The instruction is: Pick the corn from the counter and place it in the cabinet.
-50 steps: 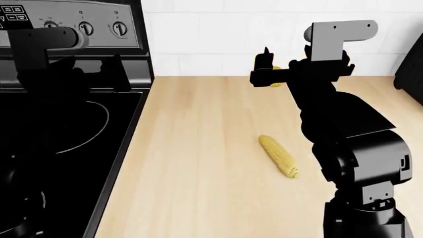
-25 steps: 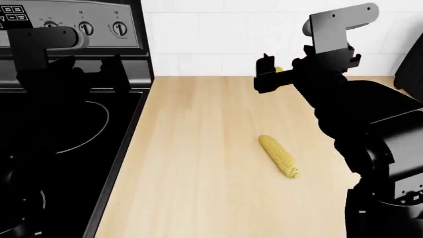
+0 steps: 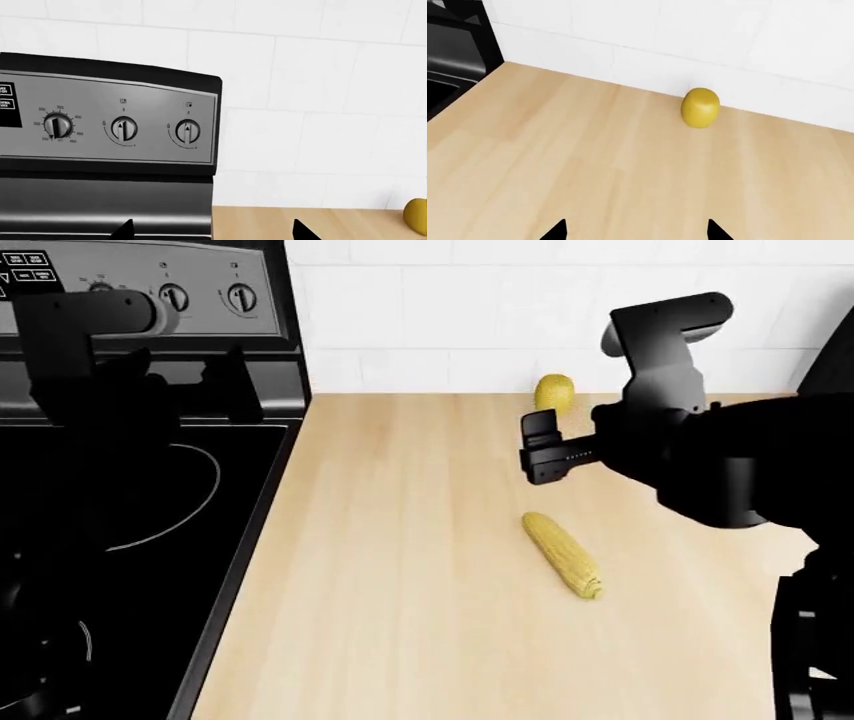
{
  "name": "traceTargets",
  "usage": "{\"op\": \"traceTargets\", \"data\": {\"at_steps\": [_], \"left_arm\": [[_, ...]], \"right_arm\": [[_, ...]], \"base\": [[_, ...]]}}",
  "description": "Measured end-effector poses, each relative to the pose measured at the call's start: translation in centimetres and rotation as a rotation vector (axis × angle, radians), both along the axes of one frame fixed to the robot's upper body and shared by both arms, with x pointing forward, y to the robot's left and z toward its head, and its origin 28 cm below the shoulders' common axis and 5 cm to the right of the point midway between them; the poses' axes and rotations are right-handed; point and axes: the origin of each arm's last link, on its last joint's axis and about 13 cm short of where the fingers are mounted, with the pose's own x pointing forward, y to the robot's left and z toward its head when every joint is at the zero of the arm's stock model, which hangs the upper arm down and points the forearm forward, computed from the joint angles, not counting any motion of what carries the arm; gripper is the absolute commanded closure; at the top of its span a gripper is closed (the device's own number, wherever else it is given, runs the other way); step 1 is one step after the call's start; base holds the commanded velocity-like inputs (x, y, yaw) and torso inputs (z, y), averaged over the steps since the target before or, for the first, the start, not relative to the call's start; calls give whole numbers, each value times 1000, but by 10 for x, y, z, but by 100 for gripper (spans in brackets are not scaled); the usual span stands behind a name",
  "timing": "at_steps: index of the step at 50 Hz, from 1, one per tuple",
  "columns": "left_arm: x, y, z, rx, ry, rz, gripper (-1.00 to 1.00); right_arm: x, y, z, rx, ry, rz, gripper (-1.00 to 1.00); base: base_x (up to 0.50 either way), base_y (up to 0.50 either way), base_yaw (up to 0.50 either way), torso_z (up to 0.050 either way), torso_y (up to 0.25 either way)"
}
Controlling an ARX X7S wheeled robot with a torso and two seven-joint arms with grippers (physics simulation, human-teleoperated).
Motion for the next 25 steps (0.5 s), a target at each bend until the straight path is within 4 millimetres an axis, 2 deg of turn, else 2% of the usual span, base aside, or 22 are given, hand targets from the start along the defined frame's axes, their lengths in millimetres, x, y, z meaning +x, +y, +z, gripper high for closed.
{"op": "traceTargets", "data": {"at_steps": [25], "left_arm": [[0, -1, -2, -6, 9, -6, -100]], "right_arm": [[-7, -2, -5, -12, 143, 6, -100]], "base": [[0, 0, 0, 0, 0]]}}
